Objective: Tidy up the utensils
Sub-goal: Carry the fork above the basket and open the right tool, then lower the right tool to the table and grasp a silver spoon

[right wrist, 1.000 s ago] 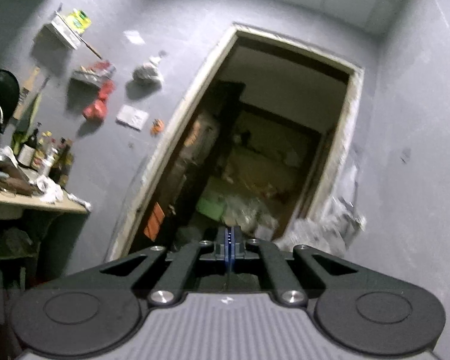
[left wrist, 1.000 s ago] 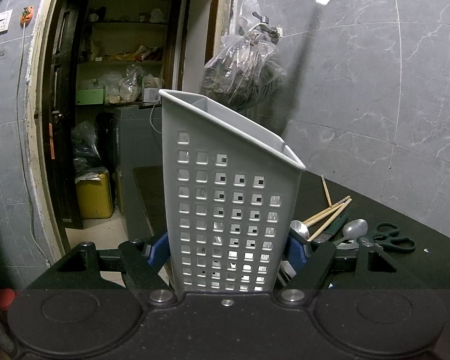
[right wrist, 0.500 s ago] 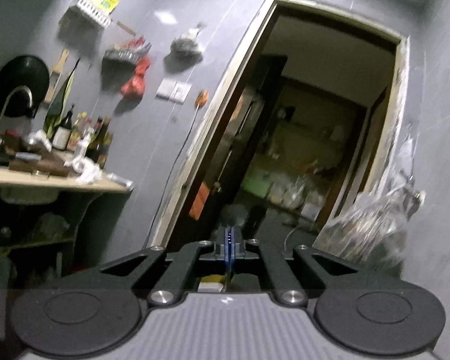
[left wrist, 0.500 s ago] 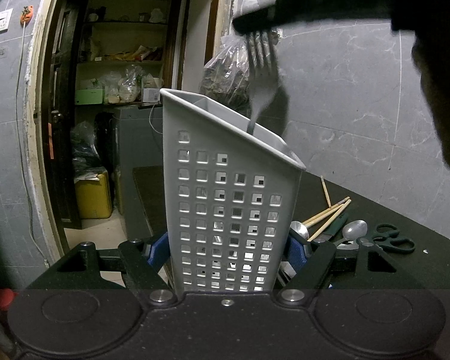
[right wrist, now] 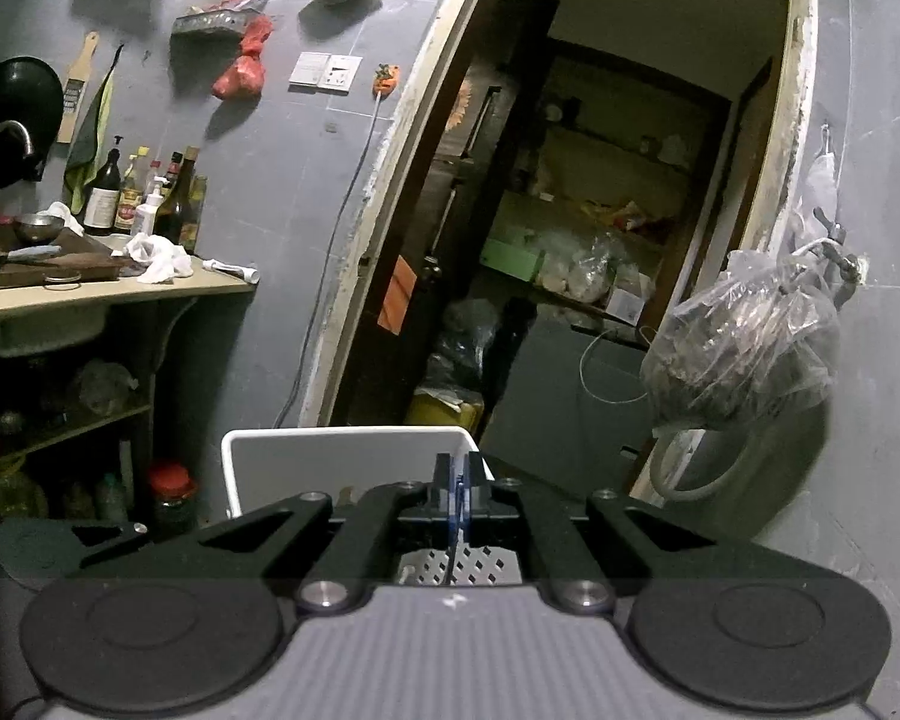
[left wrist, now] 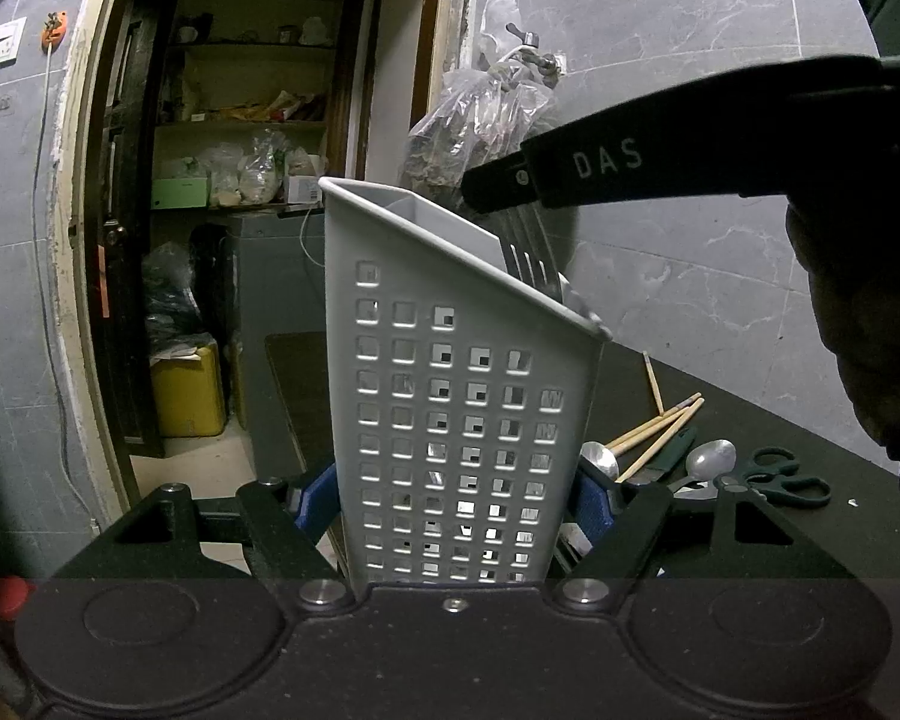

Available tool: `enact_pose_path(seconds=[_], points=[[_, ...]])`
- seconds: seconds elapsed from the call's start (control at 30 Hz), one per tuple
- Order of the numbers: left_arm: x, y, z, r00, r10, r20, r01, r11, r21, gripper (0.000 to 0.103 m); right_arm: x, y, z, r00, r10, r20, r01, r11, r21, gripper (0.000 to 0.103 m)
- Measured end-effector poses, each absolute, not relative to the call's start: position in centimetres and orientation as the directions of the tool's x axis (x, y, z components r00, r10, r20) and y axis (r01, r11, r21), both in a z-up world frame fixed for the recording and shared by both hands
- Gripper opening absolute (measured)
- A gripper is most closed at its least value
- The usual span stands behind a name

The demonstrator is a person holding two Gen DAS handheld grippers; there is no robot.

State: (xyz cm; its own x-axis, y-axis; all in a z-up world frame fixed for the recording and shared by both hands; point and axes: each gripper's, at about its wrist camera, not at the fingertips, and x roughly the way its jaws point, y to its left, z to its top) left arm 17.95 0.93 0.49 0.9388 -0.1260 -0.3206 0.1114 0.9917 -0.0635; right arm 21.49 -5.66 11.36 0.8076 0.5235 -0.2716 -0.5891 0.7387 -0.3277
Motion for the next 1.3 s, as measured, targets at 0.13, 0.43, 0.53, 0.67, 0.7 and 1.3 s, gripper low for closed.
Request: enact_pose_path(seconds=[0.13,0.43,0.53,0.67,0.7,1.3], points=[[17.9,0.9,0.5,0.939,-0.126,-0.321,0.112,0.992,-0.064,0.077,21.6,-5.8,11.4,0.81,0.519,-0.272,-0.585,0.742,-0.326,0.003],[18.0,0.6,0.5,0.939,-0.12,-0.321,0.108,0.993,-0.055,0.077,21.6,-7.7,11.6,0.82,0.515,-0.25,-0.571,0.768,-0.292,0.034],[18.0,0.6,0.5,0.939,-0.12,-0.322,0.108,0.993,-0.055,0.077,21.5,-8.6,12.0,0.827,0.511,-0.233,-0.56,0.78,-0.278,0.042],[18.0,0.5,0.6,0.939,-0.119,-0.322,0.107,0.993,-0.054,0.077,21.3,-10.2,12.4,0.833,0.515,-0.201,-0.552,0.798,-0.243,0.057],[18.0,0.6,0.6,0.939,-0.119,-0.322,0.107,0.993,-0.053,0.077,21.2,-10.7,12.4,0.837,0.513,-0.192,-0.547,0.804,-0.235,0.064],[18.0,0.6,0.6,0.939,-0.119,-0.323,0.107,0.993,-0.053,0.077,14.3,-23.4,5.9,0.925,0.317,-0.209,-0.319,0.947,0.027,0.103]])
